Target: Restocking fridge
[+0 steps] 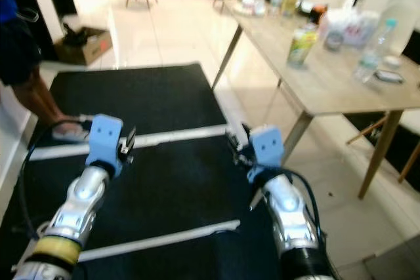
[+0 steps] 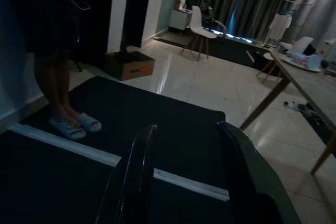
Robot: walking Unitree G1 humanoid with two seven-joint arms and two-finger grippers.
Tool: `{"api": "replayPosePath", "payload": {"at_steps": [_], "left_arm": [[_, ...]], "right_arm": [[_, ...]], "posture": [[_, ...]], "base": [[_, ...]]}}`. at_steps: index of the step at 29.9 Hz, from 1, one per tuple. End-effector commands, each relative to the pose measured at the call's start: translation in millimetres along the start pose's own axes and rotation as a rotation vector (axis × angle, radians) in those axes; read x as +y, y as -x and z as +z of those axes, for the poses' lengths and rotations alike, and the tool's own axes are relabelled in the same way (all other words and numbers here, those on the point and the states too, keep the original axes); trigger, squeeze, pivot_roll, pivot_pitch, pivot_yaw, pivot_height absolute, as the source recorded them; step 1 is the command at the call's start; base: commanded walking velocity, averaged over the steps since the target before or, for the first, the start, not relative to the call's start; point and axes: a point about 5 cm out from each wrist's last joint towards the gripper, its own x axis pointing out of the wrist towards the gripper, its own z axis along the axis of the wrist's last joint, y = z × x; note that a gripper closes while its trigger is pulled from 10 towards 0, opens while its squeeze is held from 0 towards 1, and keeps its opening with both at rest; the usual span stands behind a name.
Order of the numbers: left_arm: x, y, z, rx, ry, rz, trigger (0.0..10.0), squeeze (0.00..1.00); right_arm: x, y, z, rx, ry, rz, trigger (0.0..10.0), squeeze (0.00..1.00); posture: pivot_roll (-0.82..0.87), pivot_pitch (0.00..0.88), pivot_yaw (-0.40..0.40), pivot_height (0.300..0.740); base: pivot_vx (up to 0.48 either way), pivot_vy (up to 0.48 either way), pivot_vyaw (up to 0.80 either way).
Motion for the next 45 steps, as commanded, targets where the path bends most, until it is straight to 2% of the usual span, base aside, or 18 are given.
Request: {"api": "replayPosePath", "payload": {"at_steps": [1, 15, 33, 45], "left_arm": [[-3.8, -0.4, -0.6, 0.002, -0.009, -0.017, 10.0, 0.02], [-4.2, -0.8, -0.8, 0.003, -0.007, -0.018, 10.0, 0.02], [-4.7, -1.2, -0.9, 0.002, -0.006, -0.018, 10.0, 0.03], [-5.4, -1.4, -1.1, 0.001, -0.007, -0.021, 10.0, 0.02]], "right_arm": [[-5.7, 3.1, -3.8, 0.023, -0.009, -0.020, 10.0, 0.00], [-6.9, 3.4, -3.9, 0.027, -0.013, -0.026, 10.0, 0.00], [-7.6, 3.4, -4.2, 0.030, -0.011, -0.025, 10.0, 0.00], [-5.0, 3.8, -4.4, 0.030, 0.006, -0.002, 10.0, 0.00]], "posture": [[0.00, 0.000, -0.029, 0.740], [0.00, 0.000, -0.029, 0.740], [0.00, 0.000, -0.031, 0.740], [-0.01, 0.000, -0.031, 0.740]], "base": [[0.330, 0.000, 0.00], [0.334, 0.000, 0.00], [0.334, 0.000, -0.48], [0.335, 0.000, 0.00]]}}
